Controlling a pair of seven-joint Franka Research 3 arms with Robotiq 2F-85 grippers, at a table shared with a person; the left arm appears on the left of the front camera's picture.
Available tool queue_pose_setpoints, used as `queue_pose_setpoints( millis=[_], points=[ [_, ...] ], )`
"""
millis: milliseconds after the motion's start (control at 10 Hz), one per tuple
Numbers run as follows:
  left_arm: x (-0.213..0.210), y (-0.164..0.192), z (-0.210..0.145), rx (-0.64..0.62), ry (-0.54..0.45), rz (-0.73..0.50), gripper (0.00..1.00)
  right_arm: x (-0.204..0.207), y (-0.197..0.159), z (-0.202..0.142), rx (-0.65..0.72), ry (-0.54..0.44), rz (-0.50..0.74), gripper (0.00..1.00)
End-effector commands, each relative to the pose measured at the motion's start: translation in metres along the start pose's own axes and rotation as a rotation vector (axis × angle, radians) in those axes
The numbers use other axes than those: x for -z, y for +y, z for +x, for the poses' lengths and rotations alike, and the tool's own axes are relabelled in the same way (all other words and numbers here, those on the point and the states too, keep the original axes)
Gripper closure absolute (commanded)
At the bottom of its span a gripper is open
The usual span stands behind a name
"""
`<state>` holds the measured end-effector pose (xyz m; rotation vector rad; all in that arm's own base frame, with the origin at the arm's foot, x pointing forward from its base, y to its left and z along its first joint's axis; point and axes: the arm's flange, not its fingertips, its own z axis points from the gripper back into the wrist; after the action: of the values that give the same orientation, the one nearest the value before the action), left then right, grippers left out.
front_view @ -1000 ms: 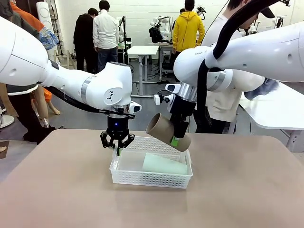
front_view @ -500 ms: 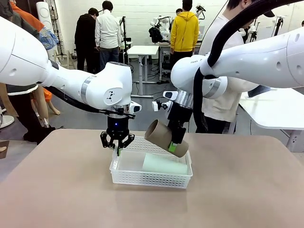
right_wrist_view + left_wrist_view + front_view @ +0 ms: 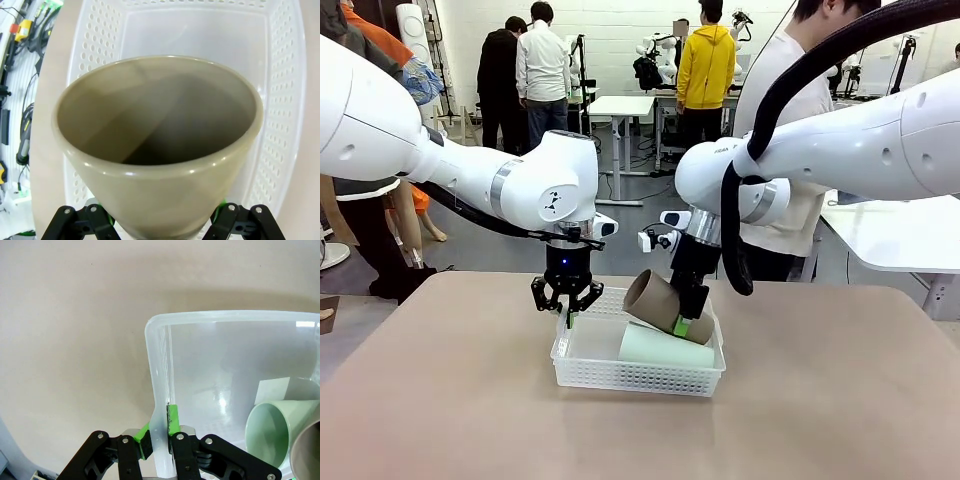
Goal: Clean and organize the cups into the basket.
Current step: Pick up the Reusable plastic cup from the right side of the table and stack it inside the Organizing basket in the center of the table.
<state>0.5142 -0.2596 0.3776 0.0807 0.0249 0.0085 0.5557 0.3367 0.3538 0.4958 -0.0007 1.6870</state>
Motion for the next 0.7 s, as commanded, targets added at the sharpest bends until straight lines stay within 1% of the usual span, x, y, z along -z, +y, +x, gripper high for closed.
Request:
queue_pose_setpoints(
  millis=[0,200,300,600],
  points=[
    [-0.001,0.000,0.000,-0.003,-0.002,0.001,1.00,0.001,-0.009,-0.001,-0.017,-0.006,0.008,0.19],
    [-0.001,0.000,0.000,-0.003,-0.002,0.001,1.00,0.009,-0.012,-0.001,-0.025,0.011,0.027,0.19],
    [-0.001,0.000,0.000,-0.003,-0.002,0.001,1.00,0.006,-0.011,-0.001,-0.031,-0.005,0.036,0.00],
    [-0.001,0.000,0.000,-0.003,-0.002,0.001,1.00,-0.002,-0.006,0.000,-0.042,-0.028,0.032,0.00]
  ],
)
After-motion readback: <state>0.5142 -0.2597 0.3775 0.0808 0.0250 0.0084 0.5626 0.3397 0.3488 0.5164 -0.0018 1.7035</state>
